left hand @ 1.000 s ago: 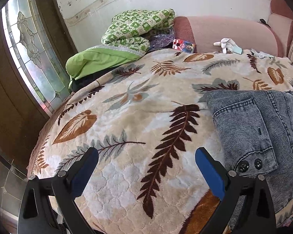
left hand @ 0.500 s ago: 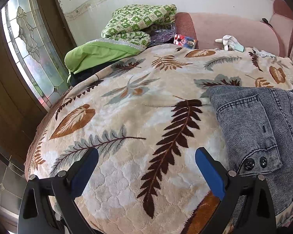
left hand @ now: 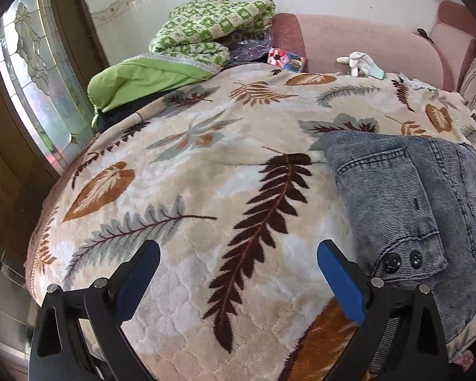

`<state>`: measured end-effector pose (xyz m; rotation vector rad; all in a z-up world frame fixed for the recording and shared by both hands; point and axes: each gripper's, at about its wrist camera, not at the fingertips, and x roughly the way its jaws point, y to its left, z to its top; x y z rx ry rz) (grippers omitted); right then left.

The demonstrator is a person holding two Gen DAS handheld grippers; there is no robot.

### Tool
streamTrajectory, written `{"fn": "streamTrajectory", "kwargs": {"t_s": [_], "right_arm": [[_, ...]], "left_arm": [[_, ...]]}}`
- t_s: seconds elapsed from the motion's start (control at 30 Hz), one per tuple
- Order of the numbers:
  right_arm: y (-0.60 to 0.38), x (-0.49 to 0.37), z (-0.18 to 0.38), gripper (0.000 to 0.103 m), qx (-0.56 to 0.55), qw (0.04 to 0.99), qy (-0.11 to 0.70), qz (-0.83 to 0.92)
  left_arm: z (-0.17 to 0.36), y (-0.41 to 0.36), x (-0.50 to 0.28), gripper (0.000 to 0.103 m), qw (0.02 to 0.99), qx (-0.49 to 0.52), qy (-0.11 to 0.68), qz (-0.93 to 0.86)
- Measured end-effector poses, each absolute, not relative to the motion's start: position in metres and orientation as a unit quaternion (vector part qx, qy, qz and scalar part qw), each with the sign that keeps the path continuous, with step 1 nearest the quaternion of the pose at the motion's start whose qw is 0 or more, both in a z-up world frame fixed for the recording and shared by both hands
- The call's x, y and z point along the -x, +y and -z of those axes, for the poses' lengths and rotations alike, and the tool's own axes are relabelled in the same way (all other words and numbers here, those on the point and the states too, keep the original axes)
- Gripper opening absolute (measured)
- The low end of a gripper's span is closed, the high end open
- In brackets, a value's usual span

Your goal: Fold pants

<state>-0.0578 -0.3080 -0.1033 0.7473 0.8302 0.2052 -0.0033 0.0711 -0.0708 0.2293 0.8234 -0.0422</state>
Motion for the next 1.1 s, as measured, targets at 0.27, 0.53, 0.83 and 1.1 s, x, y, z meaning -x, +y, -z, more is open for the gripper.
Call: {"fn": "streamTrajectory", "kwargs": {"t_s": [0.27,0.53,0.83,1.1], "right_arm": [[-0.308,0.061,0.095,0.077,-0.339,0.860,0.371,-0.085],[-0.259,0.071,0.072,0.077,-0.187,0.911,0.354,-0.102],[-0.241,0.053,0.108,0.081,-0.153,0.871,0.452,-0.119],[-0.234,0.056,0.109,0.085,-0.123,0.877,0.449,-0.118]], "left_arm": [[0.060,0.060,0.009,0.099,0.916,-0.114,0.384,0.033],[0.072,0.023,0.018,0.099,0.904,-0.165,0.391,0.051],[0.088,0.027,0.019,0.101,0.905,-0.158,0.393,0.045],[0.094,0.019,0.026,0.101,0.904,-0.178,0.388,0.030]]}}
